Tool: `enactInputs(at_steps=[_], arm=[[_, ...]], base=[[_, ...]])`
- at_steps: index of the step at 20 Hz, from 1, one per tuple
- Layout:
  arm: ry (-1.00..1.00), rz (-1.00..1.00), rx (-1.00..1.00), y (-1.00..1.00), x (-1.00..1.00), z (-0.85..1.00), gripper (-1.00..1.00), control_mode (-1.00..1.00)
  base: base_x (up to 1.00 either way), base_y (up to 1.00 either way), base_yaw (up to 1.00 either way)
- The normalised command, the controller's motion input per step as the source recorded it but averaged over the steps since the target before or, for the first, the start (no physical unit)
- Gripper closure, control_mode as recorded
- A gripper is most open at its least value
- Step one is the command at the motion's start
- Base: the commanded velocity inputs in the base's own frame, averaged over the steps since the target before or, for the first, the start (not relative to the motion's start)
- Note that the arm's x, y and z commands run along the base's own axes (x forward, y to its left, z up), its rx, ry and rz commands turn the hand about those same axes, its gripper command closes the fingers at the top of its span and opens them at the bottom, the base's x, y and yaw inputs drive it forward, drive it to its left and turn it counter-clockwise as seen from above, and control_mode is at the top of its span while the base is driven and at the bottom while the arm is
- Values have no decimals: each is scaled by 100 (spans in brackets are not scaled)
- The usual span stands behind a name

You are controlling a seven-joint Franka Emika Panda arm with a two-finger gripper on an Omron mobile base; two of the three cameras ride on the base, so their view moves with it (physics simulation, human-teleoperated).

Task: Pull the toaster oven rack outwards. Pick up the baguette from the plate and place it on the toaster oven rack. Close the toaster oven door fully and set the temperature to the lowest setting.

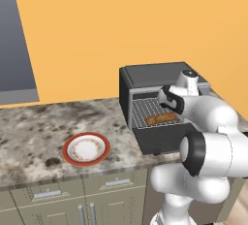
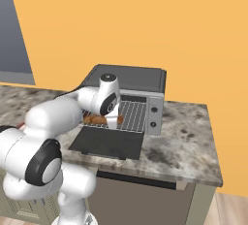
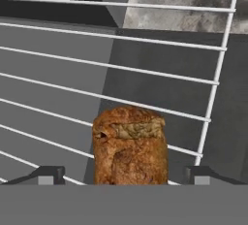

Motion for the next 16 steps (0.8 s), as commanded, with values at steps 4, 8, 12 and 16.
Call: enactInputs(at_steps=[4,8,12,16], arm=[[-5,0,0,-17,-3,34,-100,-100],[-2,0,0,-20,-14,18,-100,-100],[-3,0,0,-17,-56,0,-100,-100],[-17,3,0,-10,-74,0,-100,-100]], base=[[0,0,0],[0,0,0],[0,0,0],[0,0,0]])
